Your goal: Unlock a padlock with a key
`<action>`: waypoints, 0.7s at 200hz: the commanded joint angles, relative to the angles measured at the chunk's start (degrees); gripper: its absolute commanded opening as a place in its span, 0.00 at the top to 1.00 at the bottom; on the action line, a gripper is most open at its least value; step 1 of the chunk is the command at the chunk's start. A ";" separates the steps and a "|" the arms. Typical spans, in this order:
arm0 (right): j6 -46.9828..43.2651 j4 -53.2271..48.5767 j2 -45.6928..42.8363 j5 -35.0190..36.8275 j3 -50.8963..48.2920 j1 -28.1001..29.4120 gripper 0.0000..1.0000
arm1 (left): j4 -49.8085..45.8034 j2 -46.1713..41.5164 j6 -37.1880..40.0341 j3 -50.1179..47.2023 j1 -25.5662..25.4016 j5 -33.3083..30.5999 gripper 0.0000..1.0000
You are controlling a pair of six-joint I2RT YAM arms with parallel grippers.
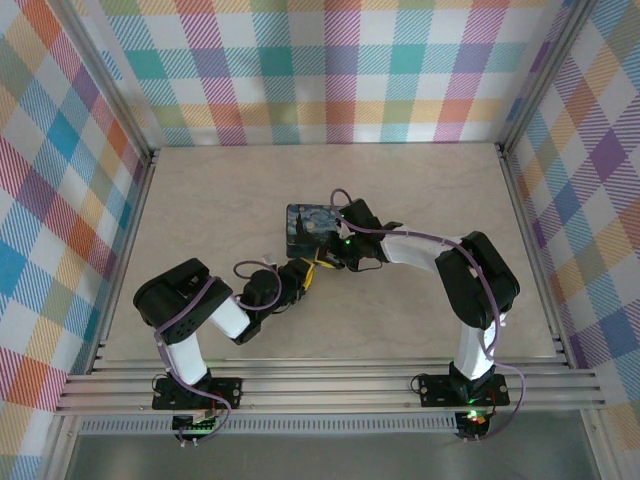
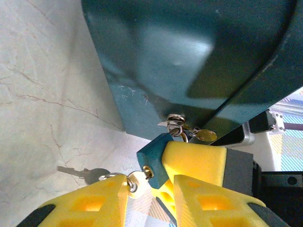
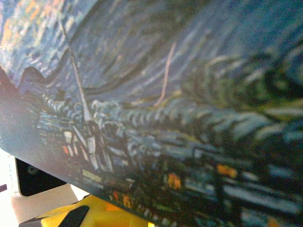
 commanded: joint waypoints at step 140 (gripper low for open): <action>4.15 2.24 -1.88 -5.47 0.29 -0.12 1.00 | 3.30 1.36 0.80 1.82 -0.88 0.57 1.00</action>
